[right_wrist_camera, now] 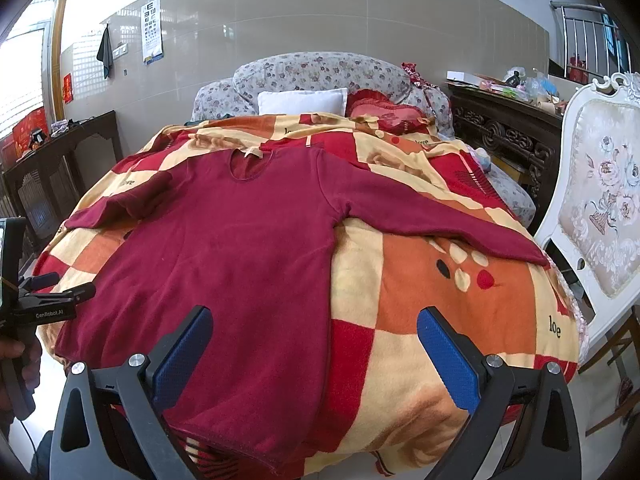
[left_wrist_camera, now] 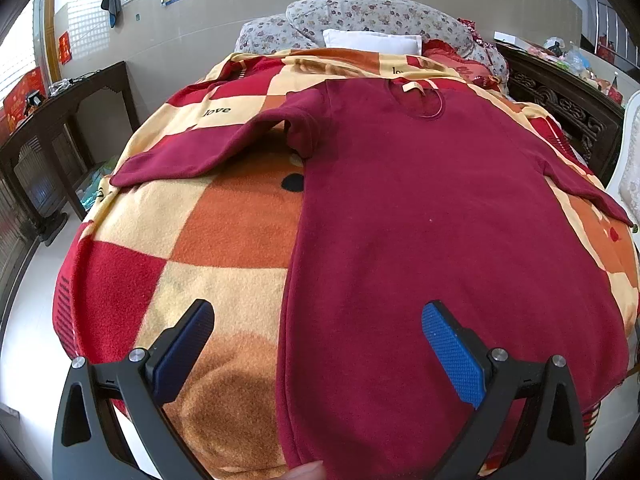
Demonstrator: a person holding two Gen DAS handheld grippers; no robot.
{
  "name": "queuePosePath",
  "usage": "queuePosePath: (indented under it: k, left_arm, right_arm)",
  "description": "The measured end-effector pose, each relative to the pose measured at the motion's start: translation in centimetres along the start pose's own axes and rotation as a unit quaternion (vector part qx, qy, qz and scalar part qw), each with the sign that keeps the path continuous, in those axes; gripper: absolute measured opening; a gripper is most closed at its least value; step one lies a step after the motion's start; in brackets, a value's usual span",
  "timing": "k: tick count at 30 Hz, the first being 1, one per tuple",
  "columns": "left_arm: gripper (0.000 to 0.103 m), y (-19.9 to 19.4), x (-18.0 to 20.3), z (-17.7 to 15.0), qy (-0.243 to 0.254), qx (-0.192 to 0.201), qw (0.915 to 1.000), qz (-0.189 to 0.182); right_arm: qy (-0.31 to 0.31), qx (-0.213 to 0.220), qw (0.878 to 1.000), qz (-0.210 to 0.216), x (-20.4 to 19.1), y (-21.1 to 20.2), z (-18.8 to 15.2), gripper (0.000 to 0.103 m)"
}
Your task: Fold small clothes
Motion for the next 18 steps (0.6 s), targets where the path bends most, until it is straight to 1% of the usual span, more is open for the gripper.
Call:
queuePosePath:
  k: [18]
  left_arm:
    - [0.103, 0.03, 0.05, 0.01, -0.001, 0.000, 1.0000, 0.000]
  right_arm:
    - [-0.001, 0.000, 1.000, 0.000, 0.06, 0.00, 0.03, 0.103]
Point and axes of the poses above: each gripper's, at about its wrist camera, not at the fingertips, and y roughly the way its jaws point, x to its right, z to its top, the point moved 5 cm from there along y, roughly the way its jaws point, and after that the axes turned 3 degrees about y, right-handed, at the moved point
